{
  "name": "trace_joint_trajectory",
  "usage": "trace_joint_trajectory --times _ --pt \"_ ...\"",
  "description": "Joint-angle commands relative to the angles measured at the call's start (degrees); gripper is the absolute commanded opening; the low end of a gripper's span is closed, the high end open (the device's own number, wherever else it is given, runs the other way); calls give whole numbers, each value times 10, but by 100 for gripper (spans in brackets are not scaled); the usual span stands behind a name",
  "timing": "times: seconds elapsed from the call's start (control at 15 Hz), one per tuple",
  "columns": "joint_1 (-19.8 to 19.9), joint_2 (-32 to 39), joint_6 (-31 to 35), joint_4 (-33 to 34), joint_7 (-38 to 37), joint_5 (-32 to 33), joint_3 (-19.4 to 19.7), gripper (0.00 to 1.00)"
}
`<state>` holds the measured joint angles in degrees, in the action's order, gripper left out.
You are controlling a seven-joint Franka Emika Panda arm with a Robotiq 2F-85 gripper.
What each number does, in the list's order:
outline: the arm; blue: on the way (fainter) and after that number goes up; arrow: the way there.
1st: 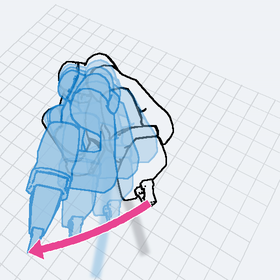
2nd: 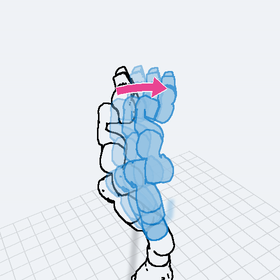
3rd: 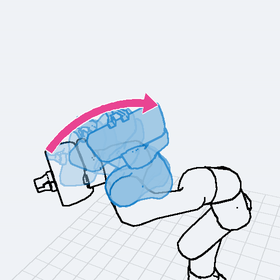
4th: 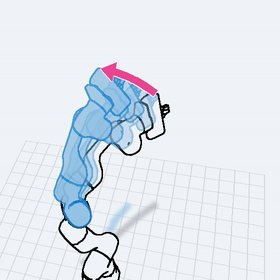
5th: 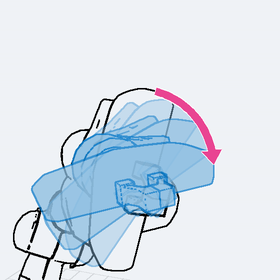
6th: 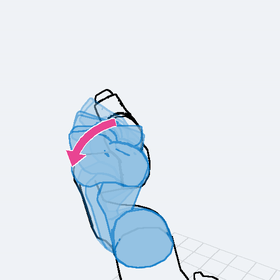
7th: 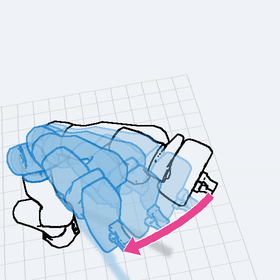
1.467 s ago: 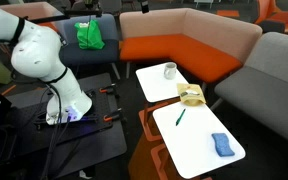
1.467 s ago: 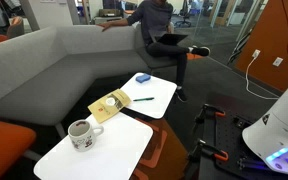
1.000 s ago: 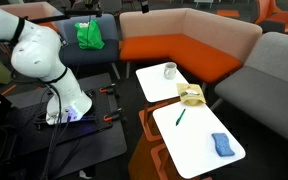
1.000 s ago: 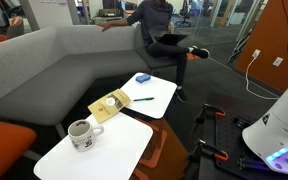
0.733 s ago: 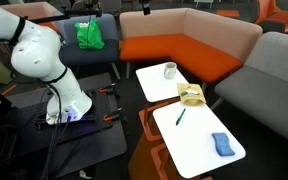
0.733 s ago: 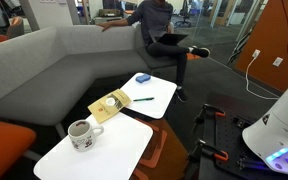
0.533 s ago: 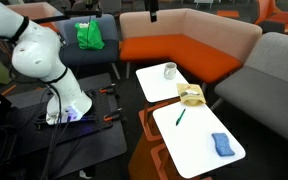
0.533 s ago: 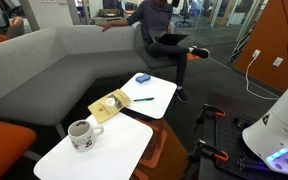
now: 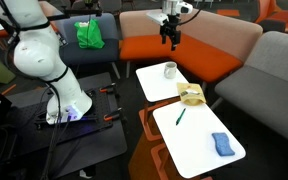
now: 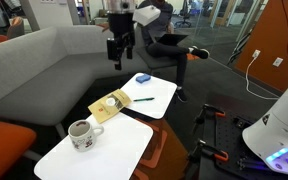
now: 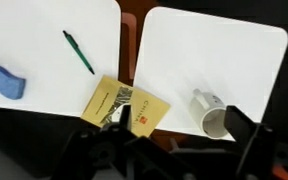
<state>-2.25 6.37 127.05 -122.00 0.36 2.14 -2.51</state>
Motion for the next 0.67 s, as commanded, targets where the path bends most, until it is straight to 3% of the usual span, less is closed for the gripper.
trace_joint_trajectory --times 0.0,0.6 --pt "-12 129 -44 129 23 37 -5 100" --pt "-31 338 -90 353 59 7 -29 100"
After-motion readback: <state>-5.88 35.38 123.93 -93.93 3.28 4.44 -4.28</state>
